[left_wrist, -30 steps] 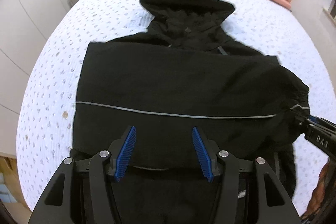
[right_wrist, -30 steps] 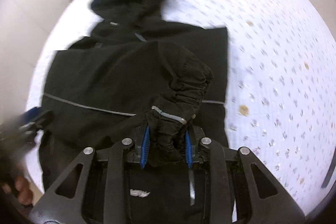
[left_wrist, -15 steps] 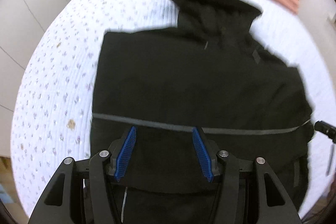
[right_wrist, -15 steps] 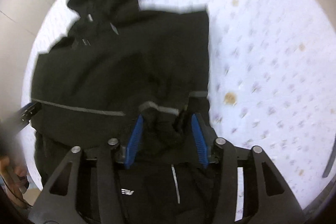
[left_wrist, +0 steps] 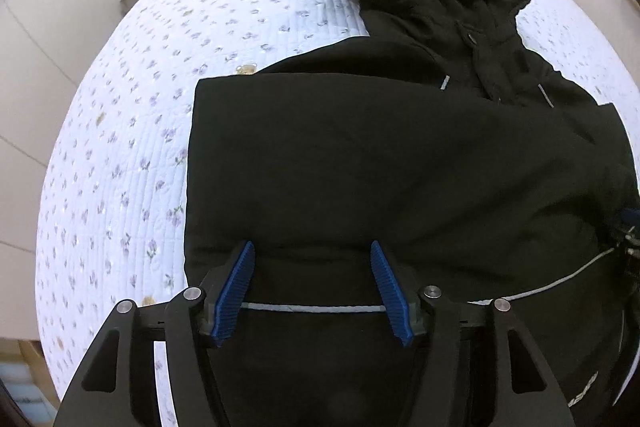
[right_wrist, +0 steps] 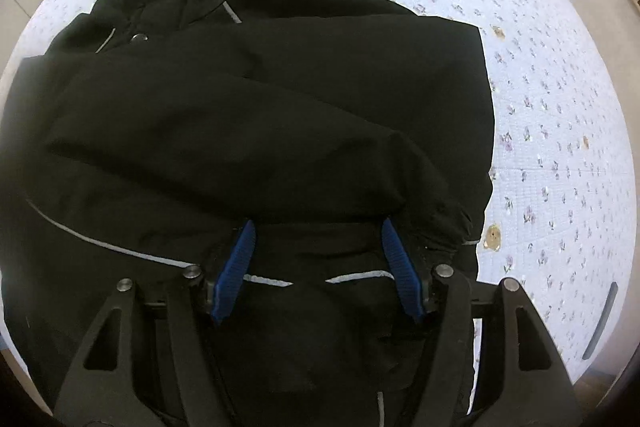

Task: Fold large clothes

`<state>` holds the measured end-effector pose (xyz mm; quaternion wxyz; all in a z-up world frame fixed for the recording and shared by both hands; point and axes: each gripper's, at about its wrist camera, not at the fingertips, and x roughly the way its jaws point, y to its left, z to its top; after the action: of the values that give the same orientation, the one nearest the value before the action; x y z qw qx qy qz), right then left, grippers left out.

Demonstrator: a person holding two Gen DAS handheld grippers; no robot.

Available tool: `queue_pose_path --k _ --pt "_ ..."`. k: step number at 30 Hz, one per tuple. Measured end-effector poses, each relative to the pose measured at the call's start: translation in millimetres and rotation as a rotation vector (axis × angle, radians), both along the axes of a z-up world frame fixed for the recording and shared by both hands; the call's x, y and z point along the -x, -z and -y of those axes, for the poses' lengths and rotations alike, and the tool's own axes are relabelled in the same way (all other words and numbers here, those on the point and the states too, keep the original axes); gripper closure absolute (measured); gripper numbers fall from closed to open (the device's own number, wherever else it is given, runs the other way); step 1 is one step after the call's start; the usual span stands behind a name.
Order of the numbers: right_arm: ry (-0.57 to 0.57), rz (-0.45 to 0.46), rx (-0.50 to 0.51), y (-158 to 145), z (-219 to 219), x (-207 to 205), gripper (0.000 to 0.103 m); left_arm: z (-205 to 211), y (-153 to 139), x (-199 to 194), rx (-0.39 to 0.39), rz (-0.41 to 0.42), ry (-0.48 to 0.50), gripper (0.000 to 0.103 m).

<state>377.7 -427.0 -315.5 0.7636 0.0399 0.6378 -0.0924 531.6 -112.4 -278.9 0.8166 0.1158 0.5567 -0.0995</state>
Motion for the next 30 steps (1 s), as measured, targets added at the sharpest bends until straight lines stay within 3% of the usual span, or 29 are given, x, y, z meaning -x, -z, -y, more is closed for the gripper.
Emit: queue_pose_path --k 5,10,13,15,18,24,30 --pt "0.030 0.030 -0.054 -20 2 4 0.039 -13 -18 8 0.061 -0.002 0.031 0.040" --pt "0.043 0.066 -0.054 -54 6 39 0.039 -31 -42 22 0.126 0.011 0.041 0.040" --pt "0.031 0.002 -0.017 -35 5 50 0.039 -36 -23 21 0.069 -0.039 0.018 0.040" --pt "0.049 -0.058 -0.035 -14 12 53 0.037 -39 -4 16 0.034 -0.070 -0.014 0.034" --pt "0.096 -0.067 -0.150 2 28 56 0.036 -53 -1 12 0.121 -0.100 -0.078 0.032" --pt "0.086 -0.027 -0.231 -37 52 42 0.037 -54 -49 0 0.134 -0.029 -0.087 0.032" --pt "0.046 0.165 -0.210 -95 83 -33 0.036 -13 -101 -72 0.191 0.053 -0.042 0.032"
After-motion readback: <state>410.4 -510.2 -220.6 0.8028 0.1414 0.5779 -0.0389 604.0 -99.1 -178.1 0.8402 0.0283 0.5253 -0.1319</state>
